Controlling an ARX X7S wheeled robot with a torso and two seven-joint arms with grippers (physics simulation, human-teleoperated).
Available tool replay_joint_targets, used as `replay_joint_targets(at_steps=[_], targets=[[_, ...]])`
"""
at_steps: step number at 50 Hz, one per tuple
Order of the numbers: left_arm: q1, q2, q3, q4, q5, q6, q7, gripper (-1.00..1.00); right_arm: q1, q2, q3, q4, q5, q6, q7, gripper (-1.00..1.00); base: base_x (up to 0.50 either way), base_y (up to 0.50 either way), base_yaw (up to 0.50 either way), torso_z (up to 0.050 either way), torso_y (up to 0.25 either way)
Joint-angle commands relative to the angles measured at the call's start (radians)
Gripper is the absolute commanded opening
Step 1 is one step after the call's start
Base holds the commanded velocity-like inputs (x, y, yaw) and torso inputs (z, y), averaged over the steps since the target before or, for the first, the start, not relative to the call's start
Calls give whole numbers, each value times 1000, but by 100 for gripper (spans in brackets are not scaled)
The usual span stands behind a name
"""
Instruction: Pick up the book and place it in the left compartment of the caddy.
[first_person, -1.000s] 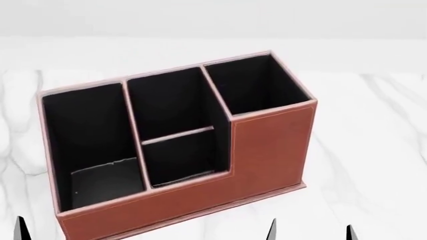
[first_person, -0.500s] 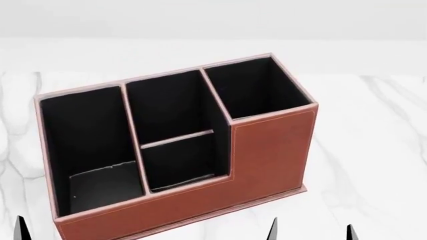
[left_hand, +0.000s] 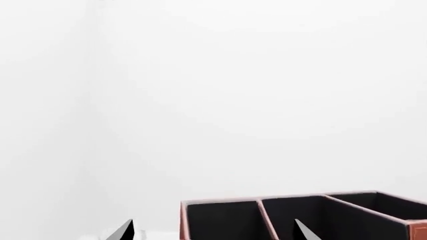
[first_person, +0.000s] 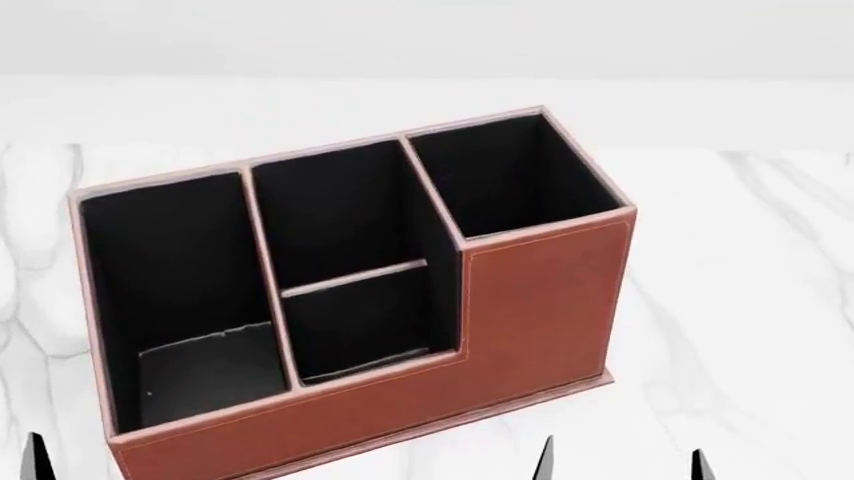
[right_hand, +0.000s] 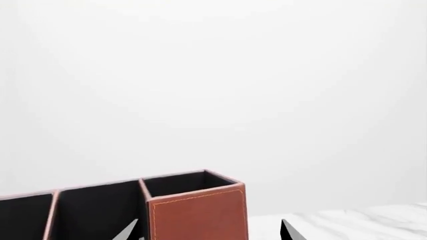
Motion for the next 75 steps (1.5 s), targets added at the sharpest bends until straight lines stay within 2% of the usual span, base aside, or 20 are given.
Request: replay_joint_targets(at_steps=[1,16,21,32,44,50,60,75], targets=[[24,-107,-15,83,-89,-42,70,100,2,1,-5,1,-5,-3,5,100,0,0,0,0,0],[20,-360,-22,184,-328,-157,271,100,7,3,-8,7,-5,-4,11,100,0,0,0,0,0],[1,-388,-25,190,-344,-205,267,100,11,3,-10,13,-5,-3,12,100,0,0,0,0,0],[-35,-492,-8,153,-498,-197,449,100,15,2,-18,23,-10,-4,14,100,0,0,0,0,0],[-135,-526,98,135,-506,-268,594,100,22,2,-24,36,-11,-5,16,100,0,0,0,0,0],[-128,-528,130,131,-493,-230,669,100,23,4,-26,38,-11,-5,17,100,0,0,0,0,0],[-89,-541,182,147,-341,-199,704,100,25,6,-30,38,-9,-3,20,100,0,0,0,0,0],[-132,-538,208,134,-418,-245,747,100,29,8,-33,46,-9,-6,24,100,0,0,0,0,0]])
